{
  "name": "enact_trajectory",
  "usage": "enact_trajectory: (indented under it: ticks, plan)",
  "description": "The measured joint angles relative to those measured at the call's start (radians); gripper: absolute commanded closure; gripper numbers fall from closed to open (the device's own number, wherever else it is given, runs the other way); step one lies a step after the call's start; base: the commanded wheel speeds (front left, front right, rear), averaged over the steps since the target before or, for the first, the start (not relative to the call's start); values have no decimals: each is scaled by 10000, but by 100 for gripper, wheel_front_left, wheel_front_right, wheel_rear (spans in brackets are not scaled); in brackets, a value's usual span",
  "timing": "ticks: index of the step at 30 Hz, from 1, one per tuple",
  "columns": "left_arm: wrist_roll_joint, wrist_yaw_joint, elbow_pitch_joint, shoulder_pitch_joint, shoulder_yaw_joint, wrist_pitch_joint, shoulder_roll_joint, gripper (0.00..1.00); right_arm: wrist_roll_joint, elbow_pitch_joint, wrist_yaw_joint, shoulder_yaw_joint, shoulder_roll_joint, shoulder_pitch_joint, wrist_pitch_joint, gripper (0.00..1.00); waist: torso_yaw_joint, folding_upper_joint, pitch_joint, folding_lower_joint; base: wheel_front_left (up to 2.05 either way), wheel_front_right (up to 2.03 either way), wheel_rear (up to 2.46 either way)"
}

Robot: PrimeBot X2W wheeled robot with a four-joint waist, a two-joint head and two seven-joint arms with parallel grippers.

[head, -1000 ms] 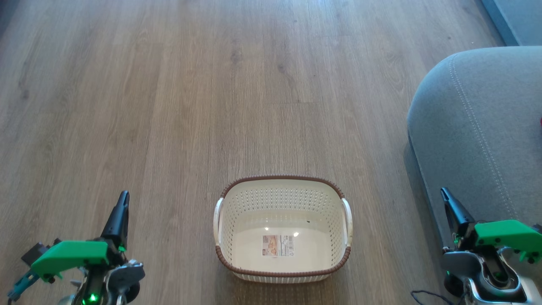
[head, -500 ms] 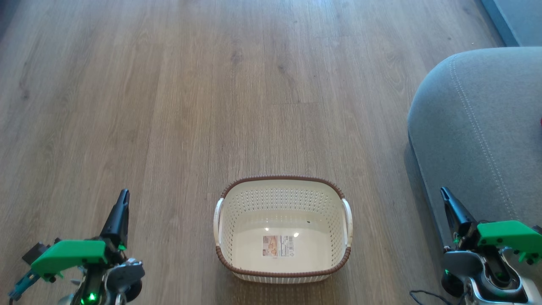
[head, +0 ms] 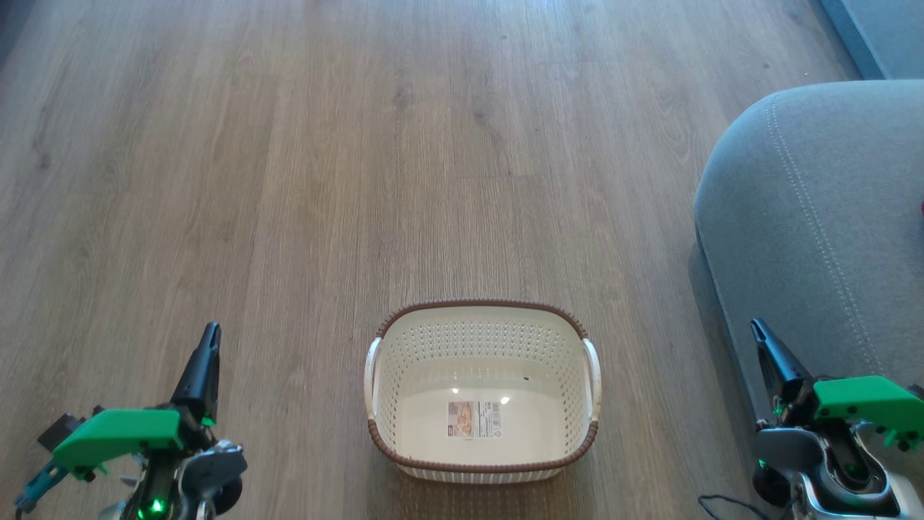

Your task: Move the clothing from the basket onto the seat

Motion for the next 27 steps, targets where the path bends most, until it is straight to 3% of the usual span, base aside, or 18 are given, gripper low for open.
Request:
enact_trajectory:
  ticks: [27]
  plan:
    - [0, 0, -2, -1, 0, 0, 0, 100, 2, 0, 0, 0, 0, 1, 0, 100, 0, 0, 0, 0, 0, 0, 0]
